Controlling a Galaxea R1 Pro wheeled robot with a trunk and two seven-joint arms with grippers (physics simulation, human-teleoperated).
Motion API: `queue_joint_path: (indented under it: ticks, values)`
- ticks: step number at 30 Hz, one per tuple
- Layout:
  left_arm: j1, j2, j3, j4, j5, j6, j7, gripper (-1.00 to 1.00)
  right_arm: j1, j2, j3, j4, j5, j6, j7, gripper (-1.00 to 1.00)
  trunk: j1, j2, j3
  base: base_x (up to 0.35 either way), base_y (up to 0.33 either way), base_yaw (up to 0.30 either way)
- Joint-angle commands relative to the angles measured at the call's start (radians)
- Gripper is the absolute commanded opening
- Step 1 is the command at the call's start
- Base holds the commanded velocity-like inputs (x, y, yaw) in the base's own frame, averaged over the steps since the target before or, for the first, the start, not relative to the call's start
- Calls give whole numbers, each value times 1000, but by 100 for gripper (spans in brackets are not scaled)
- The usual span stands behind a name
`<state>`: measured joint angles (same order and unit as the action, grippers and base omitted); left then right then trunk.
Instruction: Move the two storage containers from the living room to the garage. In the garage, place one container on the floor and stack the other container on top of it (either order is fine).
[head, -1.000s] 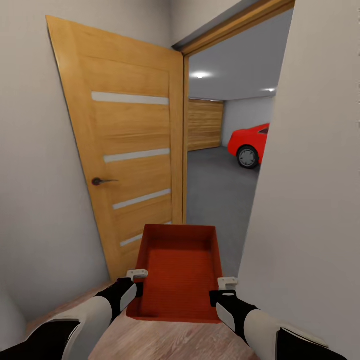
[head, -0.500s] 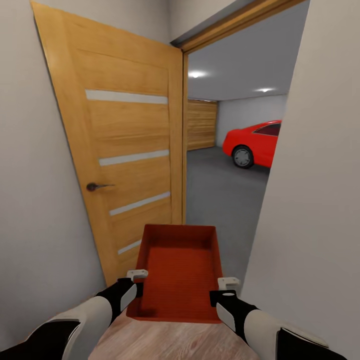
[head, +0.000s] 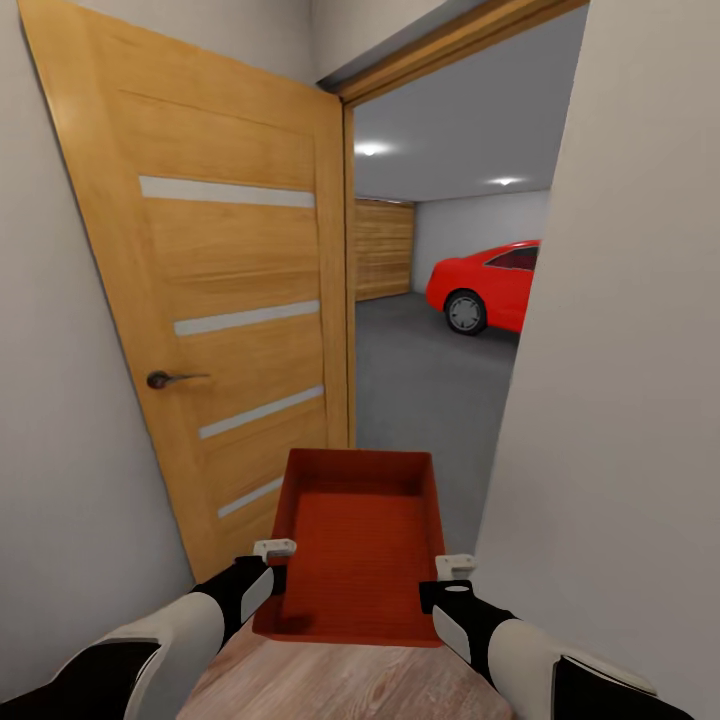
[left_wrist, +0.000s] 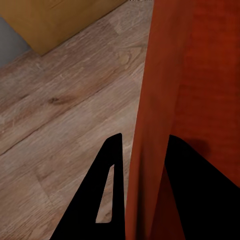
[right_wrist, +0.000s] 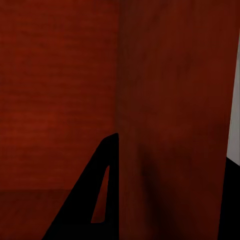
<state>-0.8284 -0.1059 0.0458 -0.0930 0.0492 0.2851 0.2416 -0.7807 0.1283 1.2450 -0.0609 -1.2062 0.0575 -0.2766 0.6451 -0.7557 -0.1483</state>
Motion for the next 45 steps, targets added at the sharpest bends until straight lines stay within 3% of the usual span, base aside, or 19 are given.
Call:
queue_joint_path:
  ticks: [1,11,19,27,45]
  values:
    - [0,0,3,2,8,6,7,-100,-2,-1,-2,19,22,-7,-12,-100,0,-1,-1,144,142,-6]
    - [0,0,3,2,8,6,7,-100,-2,-2,-4,19,22,-7,-12,-100,0,-1,-1,202,204,-3]
    - [0,-1,4,2,8,6,7,-100,-2,-1,-2,19,22,-7,-12,-100,0,-1,-1,146,125,-231]
    - [0,-2,4,2,8,6,7,-100,-2,-1,-2,19,22,-7,-12,-100,0,-1,-1,76,20,-227]
    - [0,0,3,2,8,6,7,-100,-2,-2,-2,19,22,-7,-12,-100,0,-1,-1,2,0,-68]
